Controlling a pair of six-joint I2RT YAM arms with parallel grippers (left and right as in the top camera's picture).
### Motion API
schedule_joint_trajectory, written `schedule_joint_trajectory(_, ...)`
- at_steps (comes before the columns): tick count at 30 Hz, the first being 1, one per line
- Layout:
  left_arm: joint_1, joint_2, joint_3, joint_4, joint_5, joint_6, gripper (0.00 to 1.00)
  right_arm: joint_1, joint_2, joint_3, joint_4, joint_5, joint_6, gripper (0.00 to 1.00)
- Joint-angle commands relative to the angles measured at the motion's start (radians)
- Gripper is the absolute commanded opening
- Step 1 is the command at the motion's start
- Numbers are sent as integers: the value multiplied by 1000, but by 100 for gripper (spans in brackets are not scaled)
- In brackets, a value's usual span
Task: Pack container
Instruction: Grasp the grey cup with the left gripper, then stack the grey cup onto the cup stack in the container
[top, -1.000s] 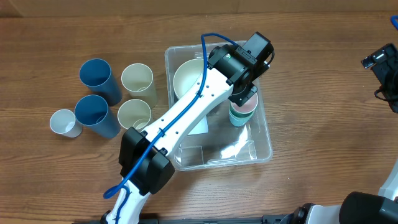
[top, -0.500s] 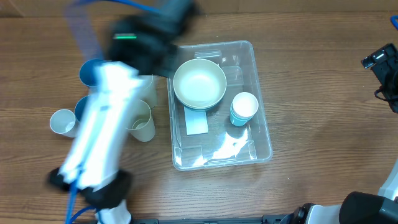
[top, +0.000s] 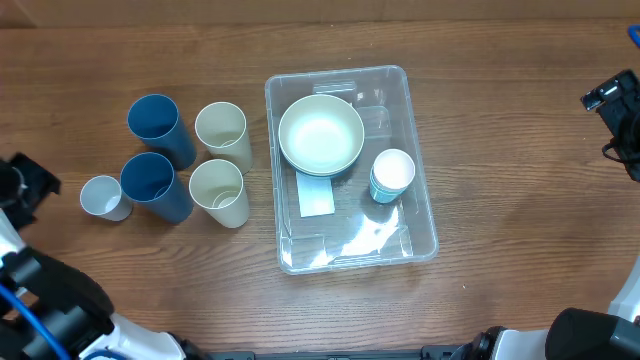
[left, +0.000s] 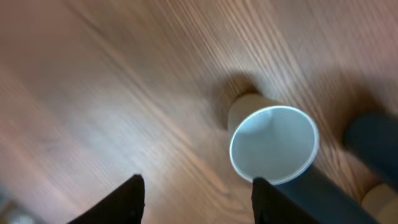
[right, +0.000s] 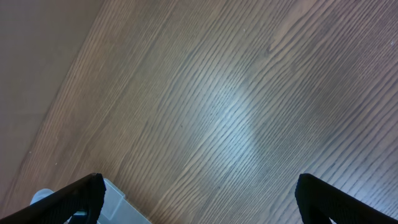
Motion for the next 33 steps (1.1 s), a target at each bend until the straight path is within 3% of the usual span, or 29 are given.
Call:
schedule_joint_trajectory(1, -23, 9, -132, 120, 122, 61, 56, -2, 0, 3, 5, -1, 5, 100)
schedule_joint_trajectory(7, -70, 9, -235, 249, 123, 72, 62, -2, 0, 3, 5, -1, 4, 100)
schedule_joint_trajectory(11, -95, 9, -311, 303, 41, 50, 53, -2, 0, 3, 5, -1, 4, 100)
schedule_joint_trajectory(14, -96, 9, -362, 340, 10, 17, 41, -2, 0, 3, 5, -1, 4, 100)
schedule_joint_trajectory(15, -96, 9, -367, 345, 6, 14, 32, -2, 0, 3, 5, -1, 5, 100)
schedule_joint_trajectory(17, -95, 7, -366, 346, 6, 6, 4, -2, 0, 3, 5, -1, 4, 100)
schedule_joint_trajectory(19, -88, -3, -343, 319, 5, -11, 4, -2, 0, 3, 5, -1, 4, 100)
schedule_joint_trajectory(23, -79, -64, -161, 144, 5, -23, 4, -2, 0, 3, 5, -1, 4, 100)
schedule_joint_trajectory(28, -117, -239, 249, -98, 5, -45, 4, -2, 0, 3, 5, -1, 4, 100)
schedule_joint_trajectory(31, -263, -358, 443, -144, 29, -18, 4, -2, 0, 3, 5, -1, 4, 100)
schedule_joint_trajectory(33, -460, -423, 486, -122, 68, 31, 4, -2, 0, 3, 5, -1, 4, 100)
